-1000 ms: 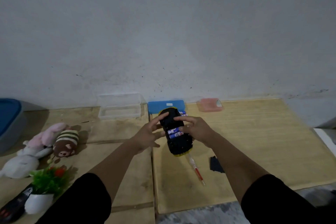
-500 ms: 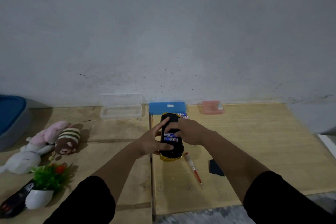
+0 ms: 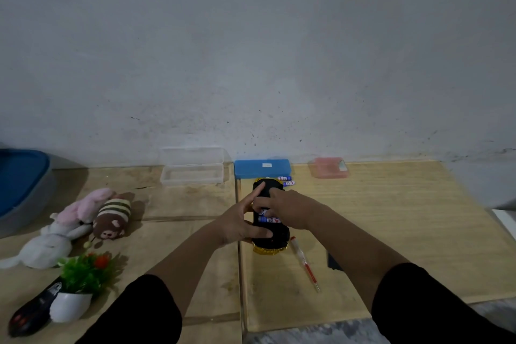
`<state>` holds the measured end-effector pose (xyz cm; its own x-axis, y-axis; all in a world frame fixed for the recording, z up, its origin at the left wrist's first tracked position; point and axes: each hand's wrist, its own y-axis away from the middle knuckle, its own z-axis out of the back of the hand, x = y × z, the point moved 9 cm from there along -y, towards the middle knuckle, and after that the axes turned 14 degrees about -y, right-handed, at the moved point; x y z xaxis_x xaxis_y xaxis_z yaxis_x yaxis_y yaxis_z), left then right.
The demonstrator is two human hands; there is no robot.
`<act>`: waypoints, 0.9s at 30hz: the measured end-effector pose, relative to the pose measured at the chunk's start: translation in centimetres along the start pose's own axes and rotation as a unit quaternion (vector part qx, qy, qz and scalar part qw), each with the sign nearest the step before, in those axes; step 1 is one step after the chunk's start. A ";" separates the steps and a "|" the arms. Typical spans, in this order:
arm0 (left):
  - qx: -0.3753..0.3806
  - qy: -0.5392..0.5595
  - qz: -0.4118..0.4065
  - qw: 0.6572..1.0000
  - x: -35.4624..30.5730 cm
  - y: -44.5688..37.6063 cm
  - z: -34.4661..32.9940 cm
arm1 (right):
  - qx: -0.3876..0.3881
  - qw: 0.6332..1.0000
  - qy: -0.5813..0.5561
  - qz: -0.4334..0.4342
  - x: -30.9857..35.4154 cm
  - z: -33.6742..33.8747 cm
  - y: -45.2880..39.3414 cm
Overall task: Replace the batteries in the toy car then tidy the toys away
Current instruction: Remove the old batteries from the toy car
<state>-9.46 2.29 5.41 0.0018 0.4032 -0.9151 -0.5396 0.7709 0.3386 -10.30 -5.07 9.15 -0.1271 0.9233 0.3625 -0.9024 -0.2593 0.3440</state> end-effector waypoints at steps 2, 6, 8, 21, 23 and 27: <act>-0.002 -0.007 -0.002 1.000 0.0 0.0 -0.1 | -0.007 0.999 -0.034 -0.001 0.4 0.2 0.0; -0.004 -0.001 -0.002 1.000 -0.2 -0.2 0.2 | -0.055 0.989 -0.139 -0.008 0.6 1.4 0.4; -0.011 0.004 -0.002 1.000 -0.3 -0.2 0.6 | -0.087 0.986 -0.145 0.001 0.9 1.9 0.7; -0.114 0.067 -0.027 0.991 -1.2 -0.1 3.4 | -0.297 0.836 -0.454 -0.085 -3.7 4.4 2.2; -0.112 0.067 -0.028 0.991 -1.1 -0.2 3.4 | -0.288 0.833 -0.466 -0.080 -4.0 4.1 2.2; -0.096 0.073 -0.038 0.992 -1.1 -0.3 3.4 | -0.226 0.837 -0.491 -0.078 -4.0 3.3 1.9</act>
<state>-6.46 3.30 7.12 -0.0648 0.2613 -0.9631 -0.6935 0.6822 0.2317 -10.15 -10.16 11.26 0.2068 0.1990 0.9579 -0.9684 0.1812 0.1714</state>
